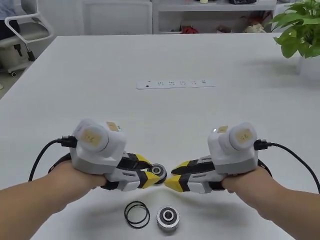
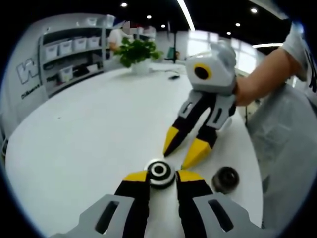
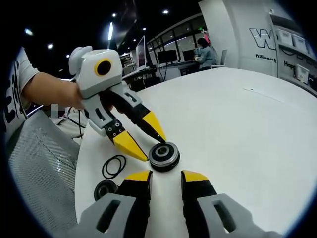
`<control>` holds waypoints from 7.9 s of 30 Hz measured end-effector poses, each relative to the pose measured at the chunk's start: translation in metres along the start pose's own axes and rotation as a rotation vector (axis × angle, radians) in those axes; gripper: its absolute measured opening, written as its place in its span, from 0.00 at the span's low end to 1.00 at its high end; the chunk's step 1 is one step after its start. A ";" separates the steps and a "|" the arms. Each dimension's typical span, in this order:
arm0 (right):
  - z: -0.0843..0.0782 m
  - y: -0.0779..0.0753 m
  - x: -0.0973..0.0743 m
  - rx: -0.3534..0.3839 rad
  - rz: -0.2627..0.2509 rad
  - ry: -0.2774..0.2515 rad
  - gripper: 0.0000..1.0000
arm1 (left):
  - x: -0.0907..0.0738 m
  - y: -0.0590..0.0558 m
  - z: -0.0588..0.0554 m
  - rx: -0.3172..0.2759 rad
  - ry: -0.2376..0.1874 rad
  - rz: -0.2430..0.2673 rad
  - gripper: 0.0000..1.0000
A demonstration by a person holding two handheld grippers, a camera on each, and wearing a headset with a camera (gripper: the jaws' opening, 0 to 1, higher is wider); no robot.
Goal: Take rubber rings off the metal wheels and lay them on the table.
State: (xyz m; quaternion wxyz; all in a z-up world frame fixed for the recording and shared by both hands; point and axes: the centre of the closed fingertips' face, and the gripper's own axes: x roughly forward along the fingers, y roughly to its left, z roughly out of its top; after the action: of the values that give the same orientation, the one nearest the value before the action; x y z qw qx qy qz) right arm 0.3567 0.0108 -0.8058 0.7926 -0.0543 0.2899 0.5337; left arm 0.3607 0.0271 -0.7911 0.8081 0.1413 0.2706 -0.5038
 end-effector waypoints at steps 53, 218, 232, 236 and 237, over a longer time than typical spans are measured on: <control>-0.002 0.006 0.003 -0.050 0.005 0.020 0.20 | 0.008 -0.007 0.004 0.026 -0.003 0.037 0.13; 0.005 -0.003 -0.020 0.276 0.036 -0.046 0.00 | 0.018 -0.015 0.008 0.029 0.008 0.099 0.12; 0.006 0.003 -0.017 0.262 0.051 -0.042 0.00 | 0.017 -0.017 0.008 0.033 0.005 0.098 0.12; 0.009 0.006 -0.016 0.265 0.062 -0.051 0.00 | 0.017 -0.017 0.009 0.033 0.005 0.097 0.12; 0.011 0.007 -0.016 0.263 0.065 -0.061 0.00 | 0.017 -0.018 0.009 0.036 0.005 0.097 0.12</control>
State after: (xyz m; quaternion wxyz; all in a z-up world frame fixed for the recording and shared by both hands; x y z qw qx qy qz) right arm 0.3511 0.0051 -0.7870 0.7837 0.0755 0.3348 0.5178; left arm 0.3533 0.0021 -0.7931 0.8282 0.1698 0.2563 -0.4686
